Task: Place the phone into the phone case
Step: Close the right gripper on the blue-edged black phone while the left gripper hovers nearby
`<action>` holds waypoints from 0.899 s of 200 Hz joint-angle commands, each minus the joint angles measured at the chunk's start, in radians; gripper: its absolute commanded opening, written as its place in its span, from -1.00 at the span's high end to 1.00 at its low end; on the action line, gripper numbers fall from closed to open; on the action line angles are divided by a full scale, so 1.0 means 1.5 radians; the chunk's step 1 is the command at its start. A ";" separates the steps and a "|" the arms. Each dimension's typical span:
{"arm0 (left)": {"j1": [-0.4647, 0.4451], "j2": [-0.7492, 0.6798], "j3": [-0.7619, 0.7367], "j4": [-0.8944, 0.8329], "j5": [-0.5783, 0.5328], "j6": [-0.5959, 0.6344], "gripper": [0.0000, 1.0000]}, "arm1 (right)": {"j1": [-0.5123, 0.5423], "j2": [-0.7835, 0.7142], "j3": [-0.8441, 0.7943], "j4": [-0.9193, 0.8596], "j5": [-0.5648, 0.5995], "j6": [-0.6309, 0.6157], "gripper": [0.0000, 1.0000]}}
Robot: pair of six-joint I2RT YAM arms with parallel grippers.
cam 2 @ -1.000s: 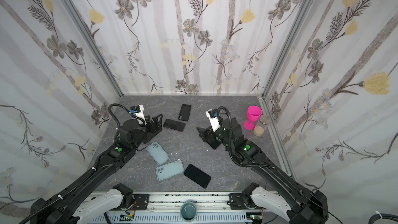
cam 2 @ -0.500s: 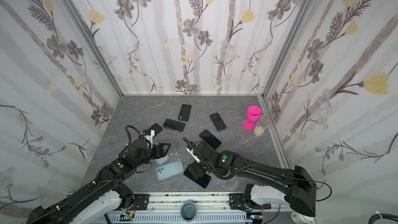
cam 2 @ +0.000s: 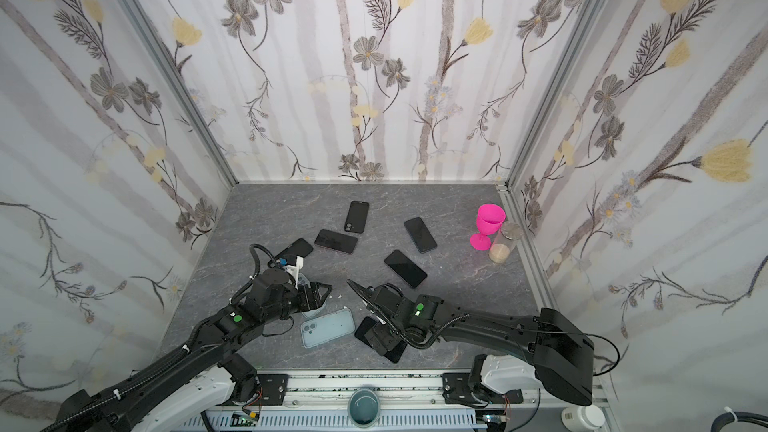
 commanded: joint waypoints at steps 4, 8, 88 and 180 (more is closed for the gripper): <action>0.000 0.003 -0.002 -0.002 0.006 -0.007 -0.56 | 0.009 0.016 -0.013 -0.006 0.001 0.012 -0.95; 0.000 0.003 -0.001 -0.002 0.007 -0.008 -0.56 | 0.010 0.019 -0.013 -0.006 0.002 0.012 -0.95; 0.000 0.002 0.001 -0.012 0.005 0.002 -0.56 | 0.040 0.075 -0.013 -0.002 0.017 0.001 -0.95; 0.000 0.004 0.024 -0.041 -0.017 0.039 -0.56 | 0.041 0.112 -0.003 0.003 0.009 -0.004 -0.89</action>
